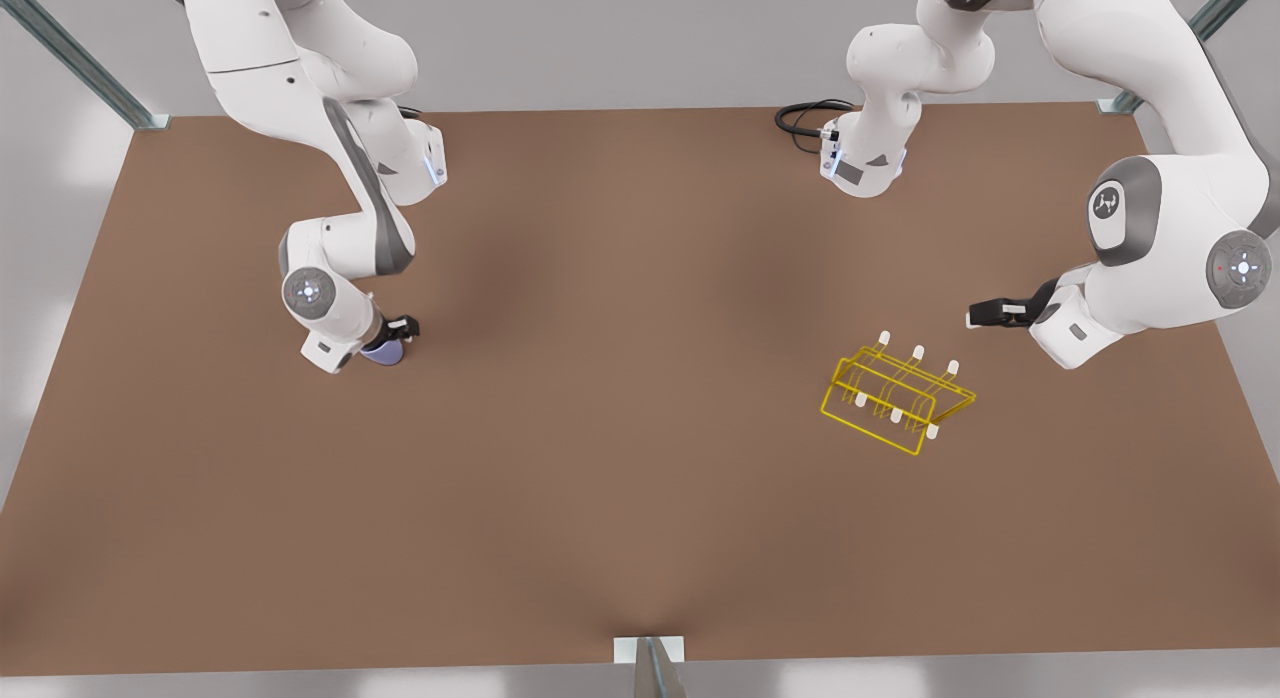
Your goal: Place the cup on the cup holder
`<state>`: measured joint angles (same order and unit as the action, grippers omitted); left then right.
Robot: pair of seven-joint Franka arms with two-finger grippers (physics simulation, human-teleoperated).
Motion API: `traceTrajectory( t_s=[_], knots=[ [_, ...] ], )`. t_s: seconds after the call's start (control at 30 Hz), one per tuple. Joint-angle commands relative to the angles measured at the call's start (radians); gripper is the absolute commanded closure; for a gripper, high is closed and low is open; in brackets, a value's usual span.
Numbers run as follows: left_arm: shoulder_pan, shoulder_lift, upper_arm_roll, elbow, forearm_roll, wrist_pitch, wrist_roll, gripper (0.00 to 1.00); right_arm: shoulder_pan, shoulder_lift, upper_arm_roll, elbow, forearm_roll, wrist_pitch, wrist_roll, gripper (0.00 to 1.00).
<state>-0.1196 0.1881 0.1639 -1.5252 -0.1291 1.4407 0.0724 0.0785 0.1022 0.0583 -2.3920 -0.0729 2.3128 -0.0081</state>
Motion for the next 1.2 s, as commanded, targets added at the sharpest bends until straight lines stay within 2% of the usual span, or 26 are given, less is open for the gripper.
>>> traceTrajectory(
  t_s=[0.0,0.23,0.57,0.6,0.63,0.73,0.77,0.87,1.07,1.17],
  knots=[
    [0.0,0.002,0.0,0.0,0.0,-0.005,-0.002,0.0,0.0,0.001,0.0,-0.007,0.002,0.053,0.028,0.0],
    [0.0,-0.001,0.002,0.019,0.005,-0.023,0.006,0.0,-0.003,0.001,0.0,-0.021,0.002,-0.013,0.026,0.0],
    [0.0,-0.001,0.003,0.028,0.005,-0.059,0.003,0.0,-0.005,0.057,0.0,0.004,0.002,-0.012,0.025,0.0],
    [0.0,-0.001,0.003,0.028,0.003,-0.072,0.001,0.0,-0.005,0.057,0.0,0.005,0.002,-0.013,0.011,0.3],
    [0.0,-0.001,0.003,0.028,0.003,-0.077,0.0,0.0,-0.005,0.057,0.0,0.007,0.002,-0.015,0.011,0.44],
    [0.0,0.001,0.003,0.028,0.003,-0.077,-0.002,0.0,-0.006,0.062,0.0,0.007,0.002,-0.015,0.01,0.47],
    [0.0,0.001,0.003,0.028,0.003,-0.077,-0.002,0.0,-0.008,0.065,0.0,0.007,0.002,-0.015,0.007,0.59],
    [-0.002,0.001,0.003,0.028,0.003,-0.085,-0.002,0.0,-0.008,0.071,0.0,0.016,0.002,-0.038,0.007,0.69],
    [-0.003,0.001,0.002,0.028,0.003,-0.086,-0.002,0.0,-0.008,0.073,0.0,0.04,0.002,-0.076,0.014,0.79],
    [-0.005,0.001,0.002,0.028,0.005,-0.086,-0.002,0.0,-0.008,0.083,0.0,0.059,0.002,-0.102,0.007,0.79]
  ],
)
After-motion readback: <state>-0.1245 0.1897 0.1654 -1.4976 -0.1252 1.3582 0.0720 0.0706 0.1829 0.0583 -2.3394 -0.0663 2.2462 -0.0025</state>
